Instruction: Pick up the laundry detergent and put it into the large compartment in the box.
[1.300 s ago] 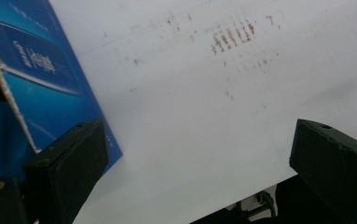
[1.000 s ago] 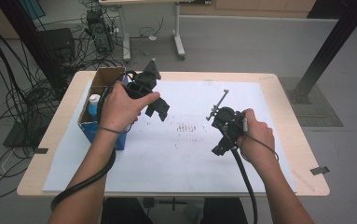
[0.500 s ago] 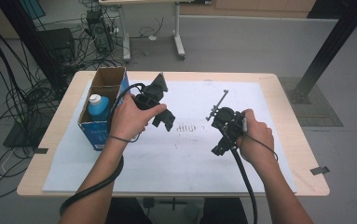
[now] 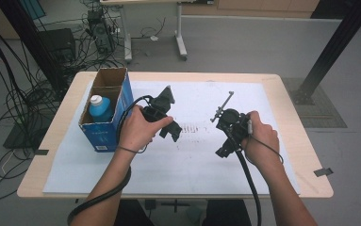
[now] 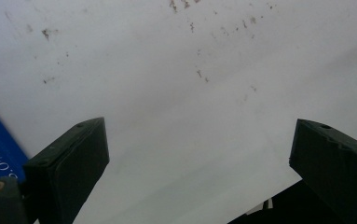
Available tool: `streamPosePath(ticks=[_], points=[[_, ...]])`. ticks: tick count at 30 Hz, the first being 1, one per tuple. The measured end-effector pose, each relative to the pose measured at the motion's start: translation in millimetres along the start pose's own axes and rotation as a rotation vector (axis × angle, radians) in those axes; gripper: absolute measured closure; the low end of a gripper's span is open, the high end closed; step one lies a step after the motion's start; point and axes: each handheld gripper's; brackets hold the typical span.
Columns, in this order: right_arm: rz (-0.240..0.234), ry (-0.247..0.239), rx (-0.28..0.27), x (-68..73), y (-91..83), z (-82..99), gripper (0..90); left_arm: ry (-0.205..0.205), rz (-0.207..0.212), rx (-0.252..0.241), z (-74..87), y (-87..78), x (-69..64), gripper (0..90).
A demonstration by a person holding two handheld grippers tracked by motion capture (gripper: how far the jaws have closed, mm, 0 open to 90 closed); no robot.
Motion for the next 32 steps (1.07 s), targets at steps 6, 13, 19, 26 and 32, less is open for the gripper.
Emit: streamPosePath(ticks=[6, 13, 19, 26, 32], points=[[-0.001, -0.002, -0.001, 0.3, 0.9, 0.3, 5.7, -0.001, 0.008, 0.009, 1.6, 6.8, -1.5, 5.0], [0.0, -0.003, 0.001, 0.6, 1.4, -0.5, 5.7, -0.005, 0.011, 0.021, 2.7, 12.8, -0.6, 5.1], [-0.002, -0.004, -0.001, 0.3, 1.8, -0.7, 5.7, -0.005, 0.013, 0.019, 2.4, 13.4, -0.9, 5.0], [-0.003, 0.005, 0.0, 0.6, 1.4, -0.8, 5.7, -0.006, 0.016, 0.028, 4.6, 15.3, 0.4, 5.1], [0.015, 0.002, -0.011, 6.6, -6.8, 1.7, 5.7, -0.001, 0.018, 0.023, 4.9, 12.0, -2.0, 5.1]])
Point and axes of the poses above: each handheld gripper's, and its own axes: y roughly forward along the jaws, z roughly out of its underside, x roughly to its left, and after that the axes turned 4 degrees about y, right-handed
